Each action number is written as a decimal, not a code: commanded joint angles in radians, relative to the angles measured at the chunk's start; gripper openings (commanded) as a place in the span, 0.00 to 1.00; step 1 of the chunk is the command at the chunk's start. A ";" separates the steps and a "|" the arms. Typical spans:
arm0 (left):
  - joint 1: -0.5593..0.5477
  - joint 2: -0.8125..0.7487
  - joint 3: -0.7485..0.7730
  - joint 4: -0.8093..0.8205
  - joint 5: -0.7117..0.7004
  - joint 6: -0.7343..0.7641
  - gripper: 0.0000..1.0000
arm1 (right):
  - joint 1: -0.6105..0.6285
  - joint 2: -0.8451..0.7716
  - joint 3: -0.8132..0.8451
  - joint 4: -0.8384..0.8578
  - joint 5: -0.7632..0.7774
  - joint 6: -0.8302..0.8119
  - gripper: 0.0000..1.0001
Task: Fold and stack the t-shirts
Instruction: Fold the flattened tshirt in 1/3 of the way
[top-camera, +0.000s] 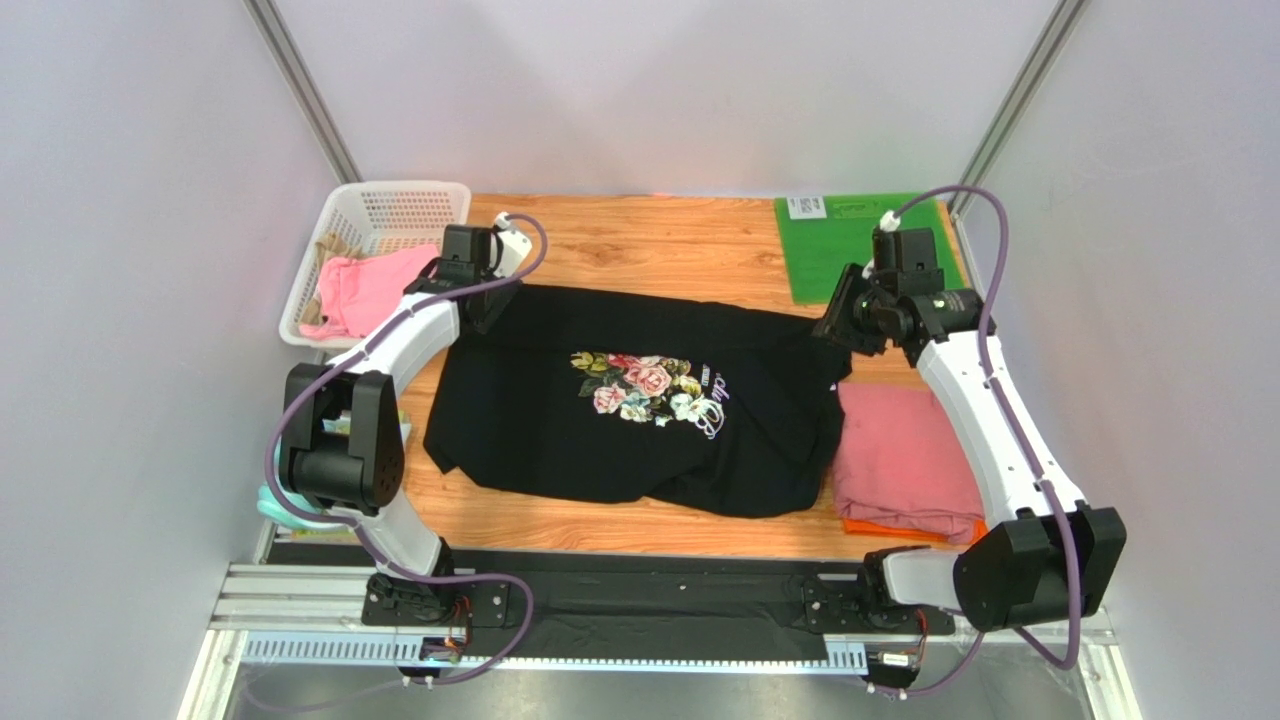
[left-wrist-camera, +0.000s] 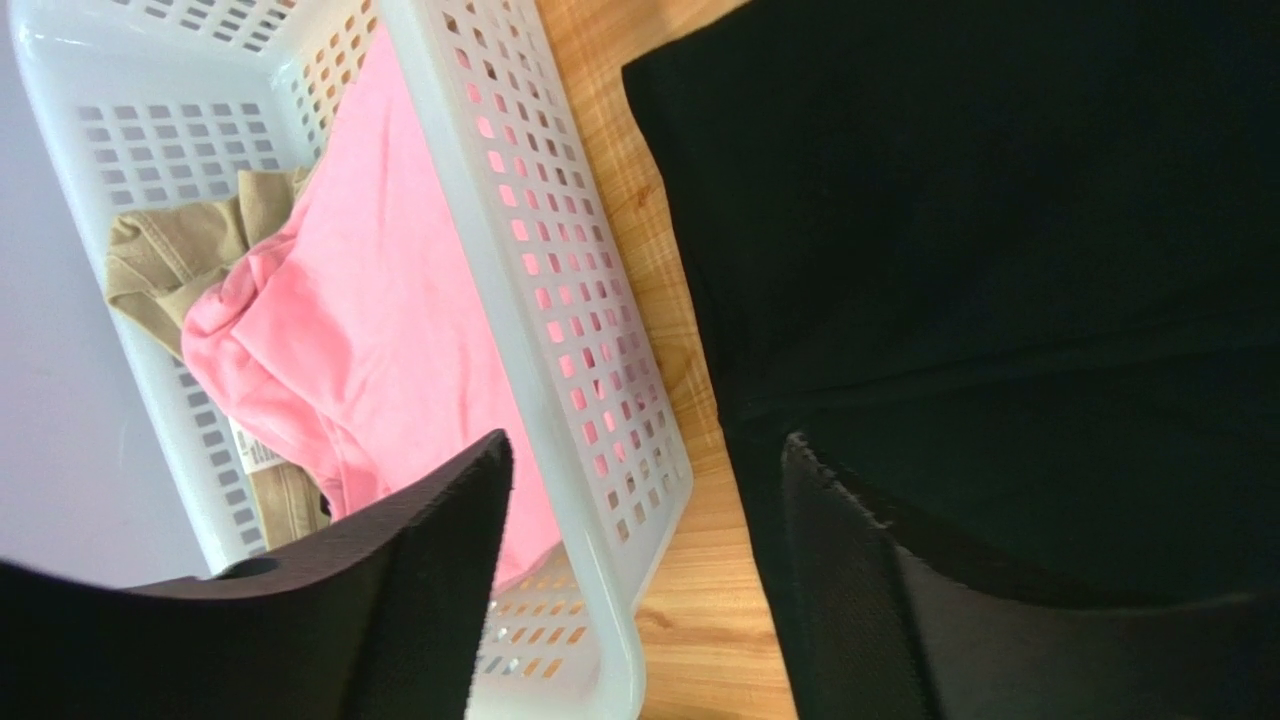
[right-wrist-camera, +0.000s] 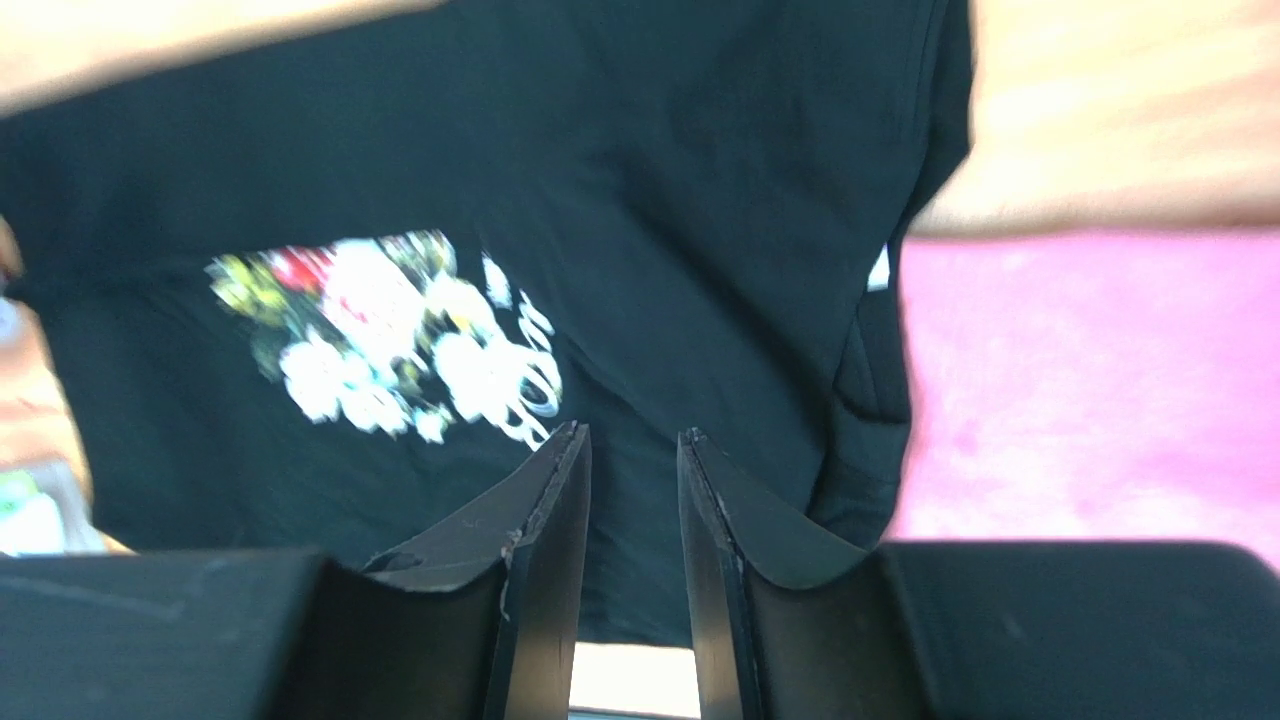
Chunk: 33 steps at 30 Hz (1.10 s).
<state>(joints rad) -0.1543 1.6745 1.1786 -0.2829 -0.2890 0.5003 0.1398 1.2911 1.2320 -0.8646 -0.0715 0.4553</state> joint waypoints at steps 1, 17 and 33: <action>-0.001 -0.067 0.097 -0.041 0.042 -0.054 0.75 | 0.000 0.031 0.161 0.001 0.070 0.002 0.34; -0.097 0.362 0.544 -0.176 0.169 -0.140 0.61 | 0.000 0.544 0.305 0.099 0.127 0.034 0.18; -0.096 0.498 0.601 -0.157 0.123 -0.080 0.56 | -0.028 0.706 0.408 -0.011 0.283 0.052 0.10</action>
<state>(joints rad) -0.2520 2.1750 1.7615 -0.4683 -0.1524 0.3969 0.1215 1.9602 1.6341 -0.8452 0.1841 0.4835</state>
